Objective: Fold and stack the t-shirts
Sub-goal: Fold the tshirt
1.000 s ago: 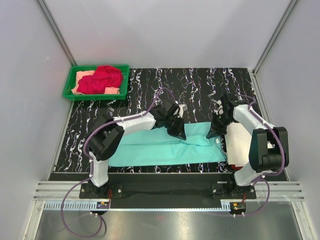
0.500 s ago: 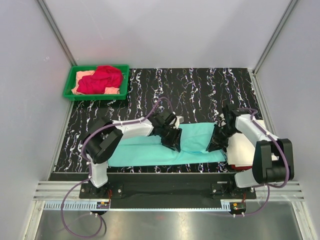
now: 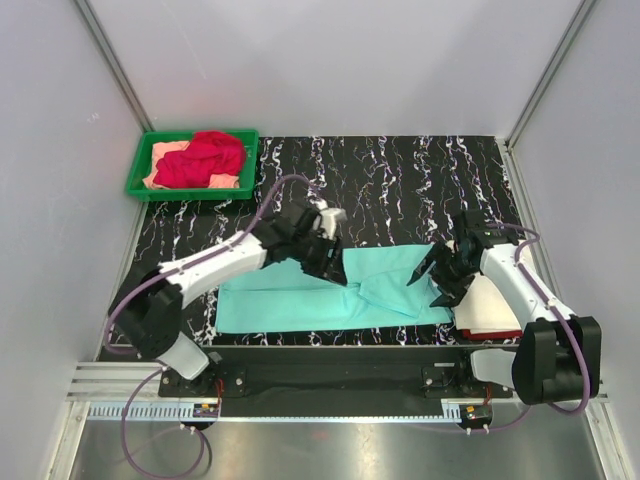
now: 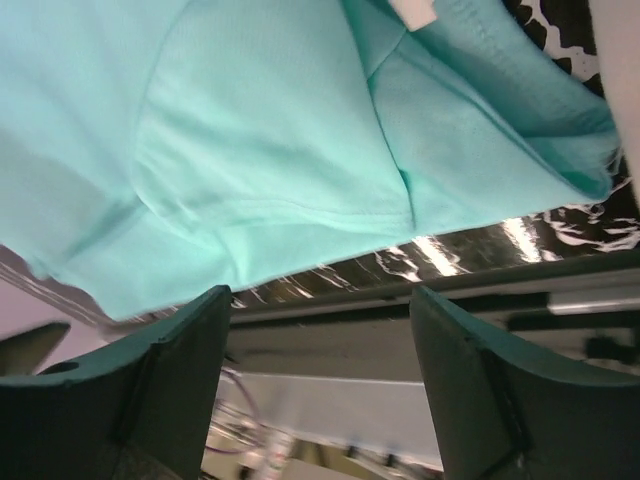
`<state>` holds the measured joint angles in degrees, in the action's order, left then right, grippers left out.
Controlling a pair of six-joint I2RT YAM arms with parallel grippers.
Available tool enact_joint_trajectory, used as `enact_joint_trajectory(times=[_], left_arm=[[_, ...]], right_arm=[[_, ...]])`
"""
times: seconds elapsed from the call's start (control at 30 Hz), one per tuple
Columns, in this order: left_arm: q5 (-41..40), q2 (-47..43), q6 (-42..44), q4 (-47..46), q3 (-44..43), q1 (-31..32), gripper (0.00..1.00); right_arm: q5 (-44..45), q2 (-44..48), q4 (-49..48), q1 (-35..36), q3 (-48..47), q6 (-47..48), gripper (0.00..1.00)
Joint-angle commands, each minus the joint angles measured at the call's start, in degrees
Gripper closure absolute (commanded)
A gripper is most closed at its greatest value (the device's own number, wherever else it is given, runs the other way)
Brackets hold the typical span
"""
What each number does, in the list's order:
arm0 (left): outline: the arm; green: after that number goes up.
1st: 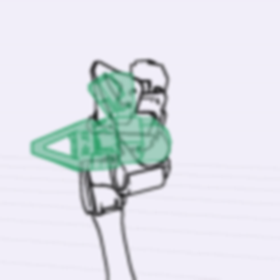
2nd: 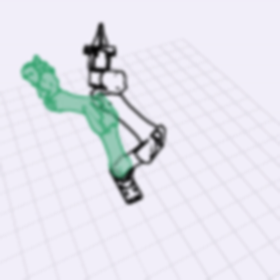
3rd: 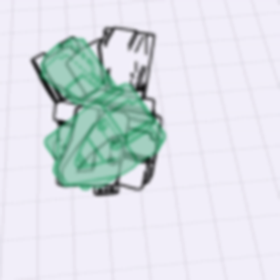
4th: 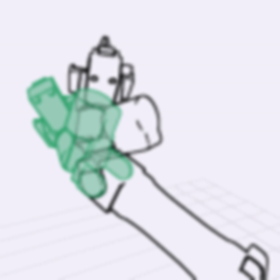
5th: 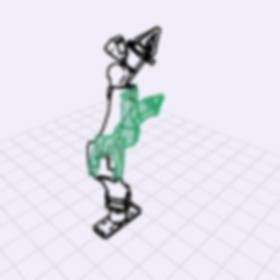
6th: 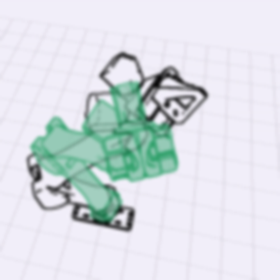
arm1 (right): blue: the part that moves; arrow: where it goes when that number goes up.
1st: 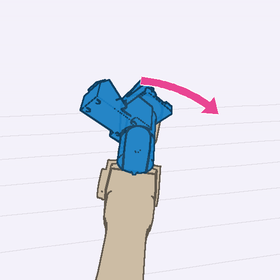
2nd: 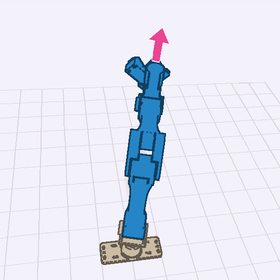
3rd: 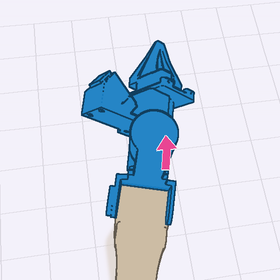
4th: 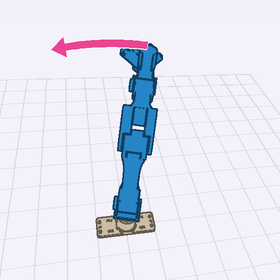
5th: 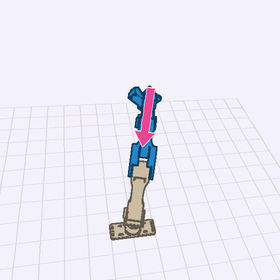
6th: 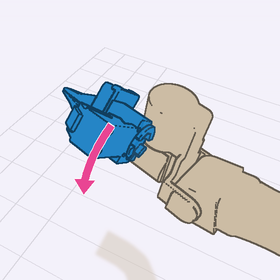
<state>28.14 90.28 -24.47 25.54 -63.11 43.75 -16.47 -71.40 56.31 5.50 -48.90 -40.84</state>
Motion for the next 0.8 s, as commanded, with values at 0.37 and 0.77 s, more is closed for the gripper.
enact_joint_trajectory(times=[0.37, 0.77], left_arm=[[-6.6, -16.1, 0.7, 2.6, 10.5, -16.3, 0.49], [-7.2, -19.5, 3.0, 1.6, 15.0, -20.5, 0.48]], right_arm=[[15.5, -16.5, -2.8, 7.8, -10.2, -41.0, 0.11], [19.5, -32.2, 4.7, 19.4, -23.4, -44.5, 0.0]])
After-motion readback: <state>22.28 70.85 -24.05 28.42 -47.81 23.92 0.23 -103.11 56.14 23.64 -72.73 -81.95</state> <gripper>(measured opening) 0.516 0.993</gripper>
